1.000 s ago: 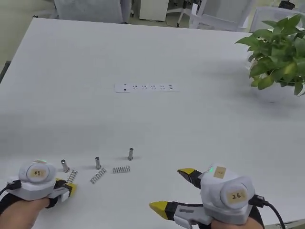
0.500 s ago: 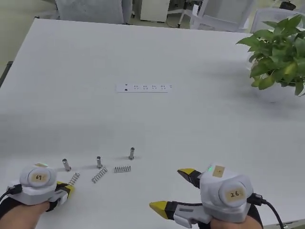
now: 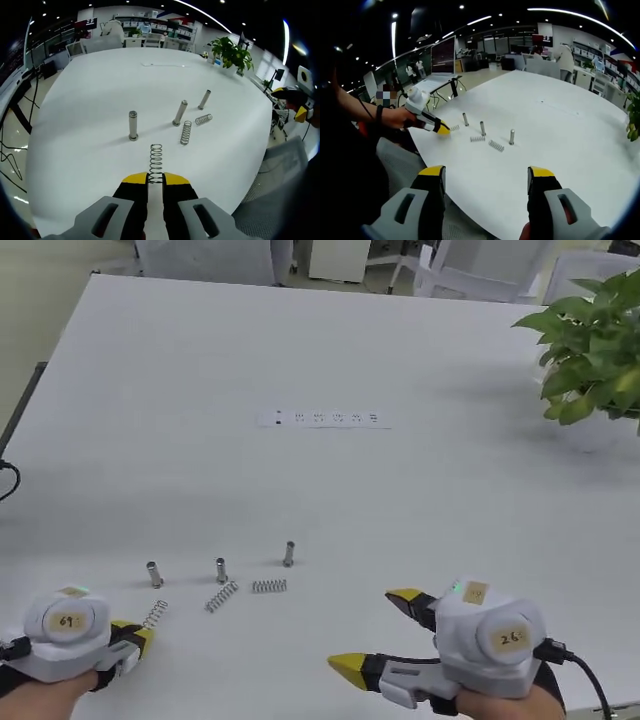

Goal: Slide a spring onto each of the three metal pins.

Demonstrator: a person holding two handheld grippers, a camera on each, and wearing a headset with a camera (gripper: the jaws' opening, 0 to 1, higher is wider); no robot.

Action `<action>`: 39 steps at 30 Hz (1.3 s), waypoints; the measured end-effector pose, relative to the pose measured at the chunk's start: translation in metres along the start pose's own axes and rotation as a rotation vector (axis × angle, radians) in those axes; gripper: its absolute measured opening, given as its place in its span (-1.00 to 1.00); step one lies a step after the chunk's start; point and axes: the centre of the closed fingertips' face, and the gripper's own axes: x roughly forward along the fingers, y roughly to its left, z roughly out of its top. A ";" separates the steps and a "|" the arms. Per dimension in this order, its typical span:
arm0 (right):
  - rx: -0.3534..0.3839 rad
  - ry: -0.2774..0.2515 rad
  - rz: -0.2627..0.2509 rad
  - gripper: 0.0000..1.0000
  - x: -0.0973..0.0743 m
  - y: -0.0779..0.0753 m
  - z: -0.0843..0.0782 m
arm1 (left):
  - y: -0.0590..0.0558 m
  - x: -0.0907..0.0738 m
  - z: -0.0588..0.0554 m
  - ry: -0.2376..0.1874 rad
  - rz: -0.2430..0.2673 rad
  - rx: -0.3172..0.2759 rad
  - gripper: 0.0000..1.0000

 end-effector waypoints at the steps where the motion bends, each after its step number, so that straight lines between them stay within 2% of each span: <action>1: 0.000 0.001 0.001 0.30 0.000 0.000 -0.001 | -0.003 -0.006 0.002 -0.011 0.001 -0.013 -0.95; 4: 0.001 0.002 0.005 0.31 0.001 0.000 0.000 | -0.008 -0.019 0.008 -0.041 0.007 -0.024 -0.95; 11: -0.010 0.009 0.023 0.32 0.005 0.001 0.000 | -0.017 -0.035 0.015 -0.074 0.011 -0.002 -0.95; 14: -0.011 0.008 0.030 0.32 0.007 0.002 0.002 | -0.020 -0.040 0.018 -0.097 0.001 0.003 -0.95; 17: -0.010 0.008 0.039 0.33 0.009 0.003 0.003 | -0.017 -0.038 0.016 -0.106 0.002 0.006 -0.95; 23: -0.013 0.012 0.057 0.32 0.011 0.006 0.003 | -0.022 -0.046 0.019 -0.127 -0.002 0.014 -0.95; 28: -0.012 0.012 0.074 0.31 0.012 0.007 0.004 | -0.037 -0.051 0.020 -0.139 -0.034 0.060 -0.95; 32: -0.015 0.010 0.083 0.30 0.014 0.009 0.005 | -0.043 -0.055 0.022 -0.149 -0.049 0.070 -0.95; 39: -0.029 0.012 0.118 0.28 0.020 0.021 0.009 | -0.059 -0.065 0.033 -0.172 -0.077 0.113 -0.95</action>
